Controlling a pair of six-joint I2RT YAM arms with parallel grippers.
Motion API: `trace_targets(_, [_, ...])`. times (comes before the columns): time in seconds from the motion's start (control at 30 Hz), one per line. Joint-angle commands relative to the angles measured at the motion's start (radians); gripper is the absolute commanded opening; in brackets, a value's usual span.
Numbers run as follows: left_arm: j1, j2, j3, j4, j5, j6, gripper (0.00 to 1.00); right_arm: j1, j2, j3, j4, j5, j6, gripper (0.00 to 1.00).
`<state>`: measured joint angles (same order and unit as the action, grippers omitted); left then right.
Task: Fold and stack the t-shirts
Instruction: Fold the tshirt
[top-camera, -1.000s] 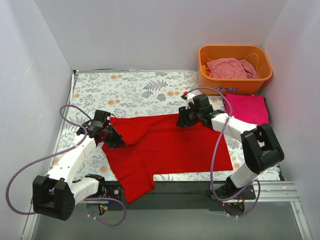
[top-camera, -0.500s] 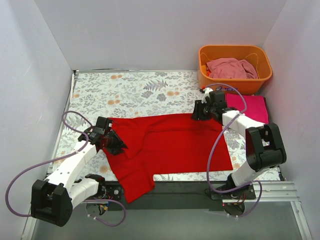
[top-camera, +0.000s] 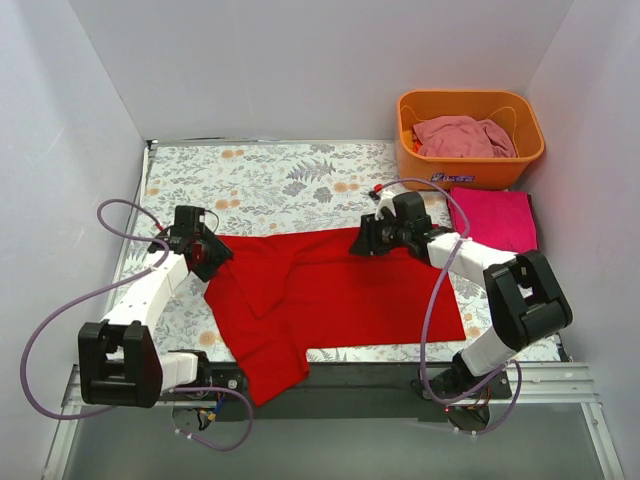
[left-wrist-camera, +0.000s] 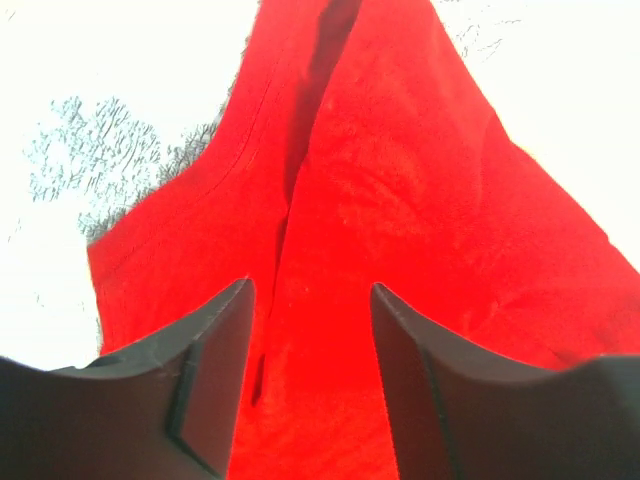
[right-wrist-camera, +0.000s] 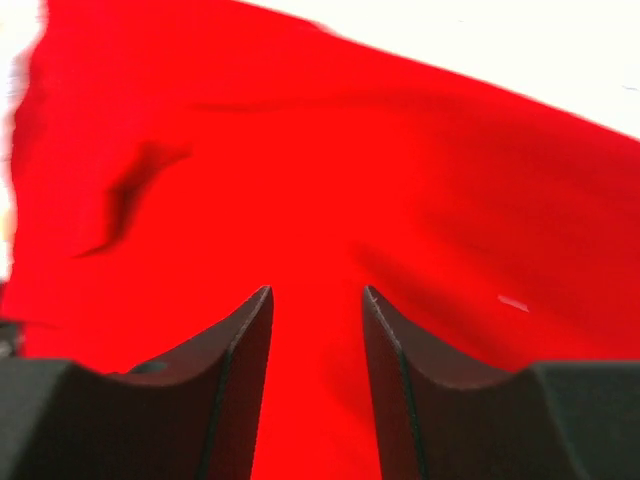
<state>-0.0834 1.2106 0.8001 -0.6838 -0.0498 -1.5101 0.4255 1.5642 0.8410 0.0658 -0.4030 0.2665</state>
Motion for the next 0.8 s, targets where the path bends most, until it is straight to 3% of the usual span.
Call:
trace_targets(0.0, [0.011,0.023,0.034,0.046,0.037,0.105,0.47,0.082,0.013,-0.002,0.140,-0.069,0.106,0.46])
trace_targets(0.13, [-0.044,-0.041,-0.021,0.040,0.136,0.160,0.46,0.166,0.071,0.013,0.189,-0.053,0.155,0.45])
trace_targets(0.37, [-0.301,-0.109,-0.062,0.024,-0.007,0.137,0.54,0.216,0.109,0.015,0.195,-0.002,0.165,0.45])
trace_targets(0.6, [-0.496,0.078,0.027,0.006,-0.154,0.084,0.57,0.216,0.085,-0.013,0.192,0.030,0.171,0.50])
trace_targets(0.77, [-0.616,0.207,0.141,-0.072,-0.342,0.041,0.58,0.217,0.088,-0.013,0.193,0.023,0.169,0.50])
